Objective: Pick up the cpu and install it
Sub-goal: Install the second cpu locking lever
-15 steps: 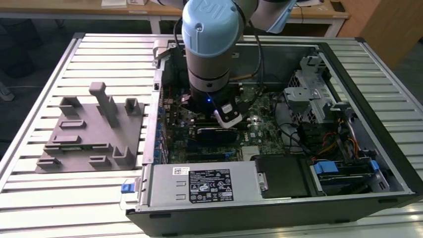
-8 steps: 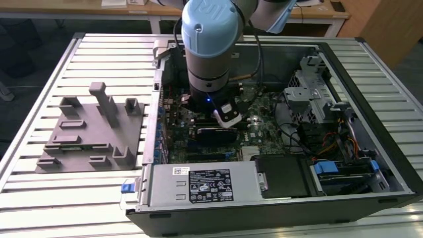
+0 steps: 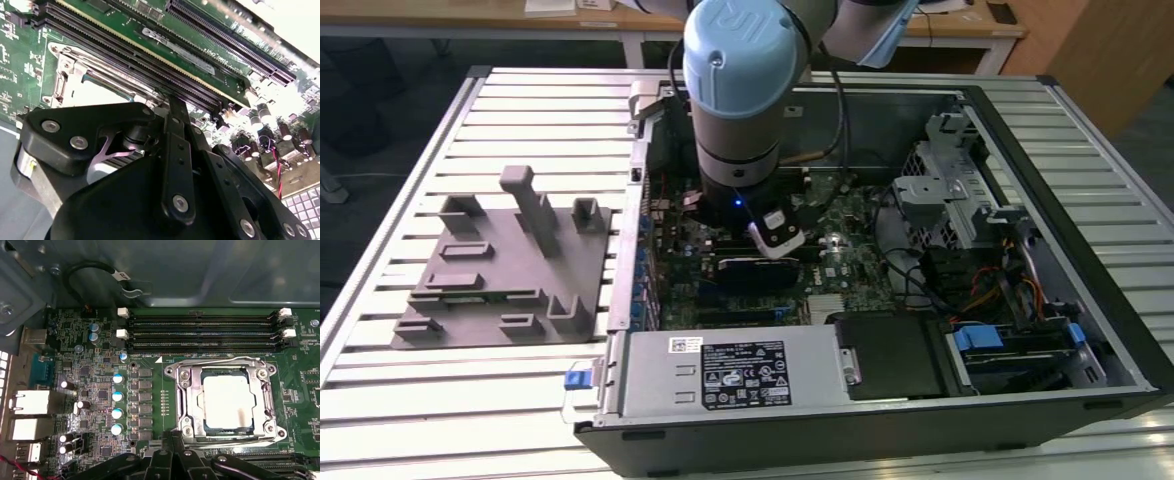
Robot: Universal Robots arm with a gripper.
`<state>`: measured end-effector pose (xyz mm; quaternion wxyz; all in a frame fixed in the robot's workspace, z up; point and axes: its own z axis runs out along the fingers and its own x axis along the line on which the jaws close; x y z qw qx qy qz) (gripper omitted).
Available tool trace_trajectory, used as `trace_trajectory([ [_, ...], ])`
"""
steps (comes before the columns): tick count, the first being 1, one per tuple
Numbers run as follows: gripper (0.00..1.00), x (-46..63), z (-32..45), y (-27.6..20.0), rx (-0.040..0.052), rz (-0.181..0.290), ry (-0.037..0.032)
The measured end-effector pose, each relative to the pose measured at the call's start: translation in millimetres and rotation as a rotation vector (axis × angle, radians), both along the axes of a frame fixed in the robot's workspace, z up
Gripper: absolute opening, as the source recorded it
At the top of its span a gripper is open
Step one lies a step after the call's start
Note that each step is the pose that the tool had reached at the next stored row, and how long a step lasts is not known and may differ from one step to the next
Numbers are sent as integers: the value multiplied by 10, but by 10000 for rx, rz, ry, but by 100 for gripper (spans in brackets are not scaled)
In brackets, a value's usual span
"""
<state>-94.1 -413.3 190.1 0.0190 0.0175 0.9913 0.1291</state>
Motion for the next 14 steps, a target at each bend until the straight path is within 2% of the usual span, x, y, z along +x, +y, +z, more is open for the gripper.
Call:
trace_trajectory([
  [9,11,-1,-9,7,-25,0,0],
  [14,11,-1,52,8,-22,0,-2],
])
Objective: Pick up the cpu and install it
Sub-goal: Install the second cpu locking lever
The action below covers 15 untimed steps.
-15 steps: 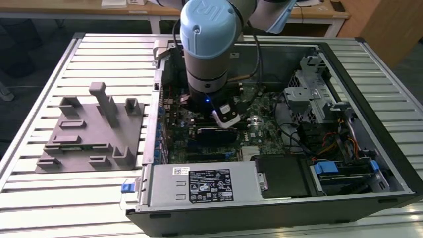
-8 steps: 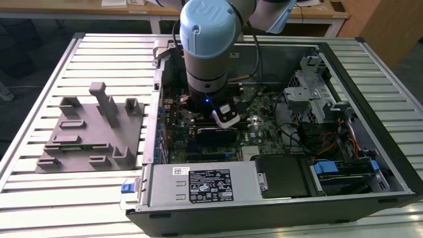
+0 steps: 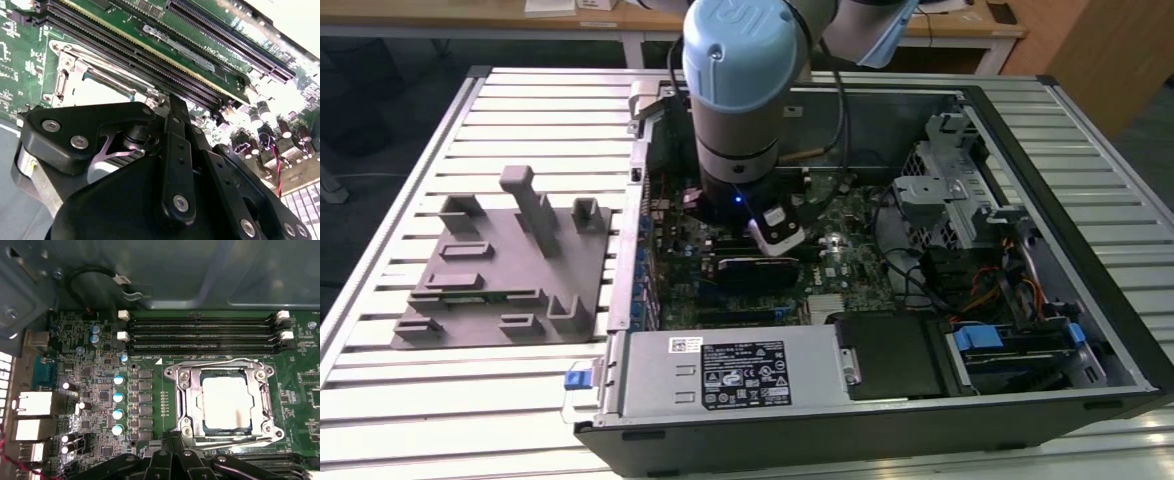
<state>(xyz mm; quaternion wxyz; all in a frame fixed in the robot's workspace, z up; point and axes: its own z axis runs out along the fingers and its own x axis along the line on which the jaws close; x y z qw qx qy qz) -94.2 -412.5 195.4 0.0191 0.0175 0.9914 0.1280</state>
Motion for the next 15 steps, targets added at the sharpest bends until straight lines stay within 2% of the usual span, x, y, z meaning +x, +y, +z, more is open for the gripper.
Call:
trace_trajectory([
  [11,11,0,276,0,-27,-3,-13],
  [12,11,-1,294,0,-57,-5,-14],
  [13,11,-1,307,2,-134,-9,-17],
  [15,11,0,320,4,-392,-14,-15],
])
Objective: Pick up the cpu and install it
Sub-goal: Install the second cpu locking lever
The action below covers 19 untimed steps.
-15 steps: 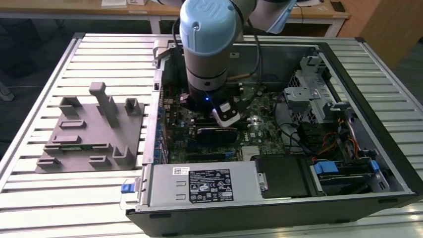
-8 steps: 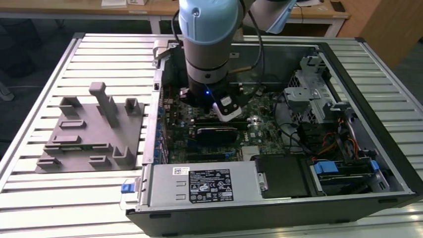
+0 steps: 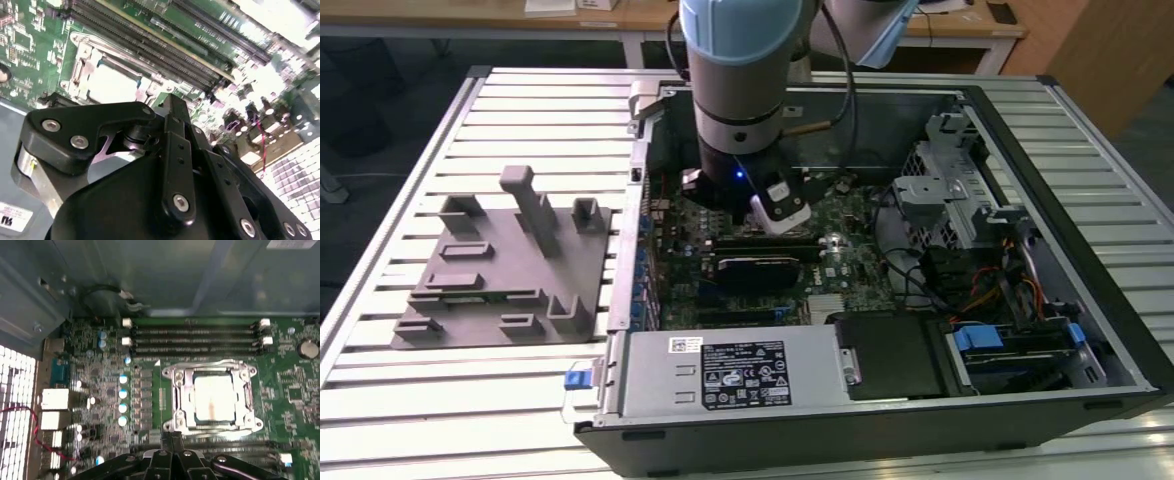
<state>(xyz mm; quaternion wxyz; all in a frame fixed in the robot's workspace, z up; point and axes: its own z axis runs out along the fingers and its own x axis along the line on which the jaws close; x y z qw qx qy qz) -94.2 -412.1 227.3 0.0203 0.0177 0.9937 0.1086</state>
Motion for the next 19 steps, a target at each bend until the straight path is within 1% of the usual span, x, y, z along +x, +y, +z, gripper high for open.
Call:
trace_trajectory([
  [1,11,0,3,3,-159,-6,-1],
  [2,11,0,4,6,-289,-11,-1],
  [3,11,0,4,9,-359,-19,0],
  [6,11,25,4,9,-428,-55,0],
  [9,11,93,4,12,-508,-81,2],
  [13,11,173,4,27,-660,-99,2],
  [16,11,208,4,64,-793,-104,3],
  [19,11,235,2,118,-912,-103,2],
])
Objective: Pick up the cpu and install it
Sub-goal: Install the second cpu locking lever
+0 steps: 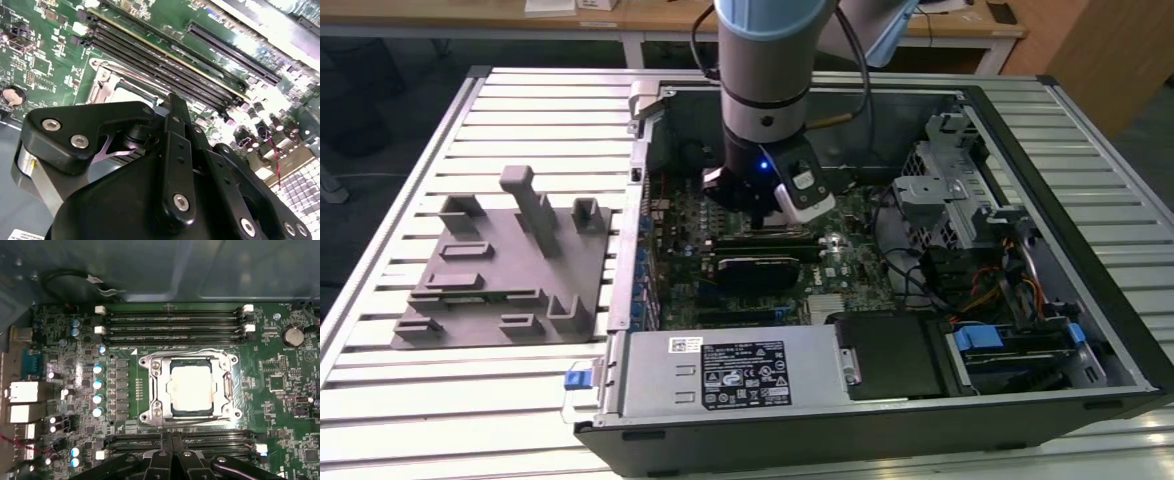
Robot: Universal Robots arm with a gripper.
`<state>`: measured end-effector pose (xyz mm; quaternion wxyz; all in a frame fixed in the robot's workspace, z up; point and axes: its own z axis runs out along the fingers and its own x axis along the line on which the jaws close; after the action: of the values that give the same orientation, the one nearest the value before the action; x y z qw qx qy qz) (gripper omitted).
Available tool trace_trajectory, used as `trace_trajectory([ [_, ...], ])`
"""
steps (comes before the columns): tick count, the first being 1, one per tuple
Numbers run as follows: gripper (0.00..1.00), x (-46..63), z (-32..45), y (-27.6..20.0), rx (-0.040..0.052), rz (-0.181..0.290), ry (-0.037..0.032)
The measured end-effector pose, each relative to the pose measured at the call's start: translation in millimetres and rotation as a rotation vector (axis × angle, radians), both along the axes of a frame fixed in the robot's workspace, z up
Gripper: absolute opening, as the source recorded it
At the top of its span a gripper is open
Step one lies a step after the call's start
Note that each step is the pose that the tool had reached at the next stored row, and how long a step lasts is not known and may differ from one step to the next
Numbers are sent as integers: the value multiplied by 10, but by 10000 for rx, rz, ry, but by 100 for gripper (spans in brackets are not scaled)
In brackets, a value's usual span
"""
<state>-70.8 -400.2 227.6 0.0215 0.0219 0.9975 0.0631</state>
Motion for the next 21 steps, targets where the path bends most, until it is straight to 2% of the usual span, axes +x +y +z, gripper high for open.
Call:
trace_trajectory([
  [3,11,28,-1,59,-101,1,0],
  [4,11,50,-3,98,-163,2,0],
  [9,11,109,-7,196,-295,0,0],
  [15,11,197,-12,312,-411,-1,0],
  [19,11,231,-16,423,-478,0,-1],
  [21,11,235,-17,443,-505,0,-1],
])
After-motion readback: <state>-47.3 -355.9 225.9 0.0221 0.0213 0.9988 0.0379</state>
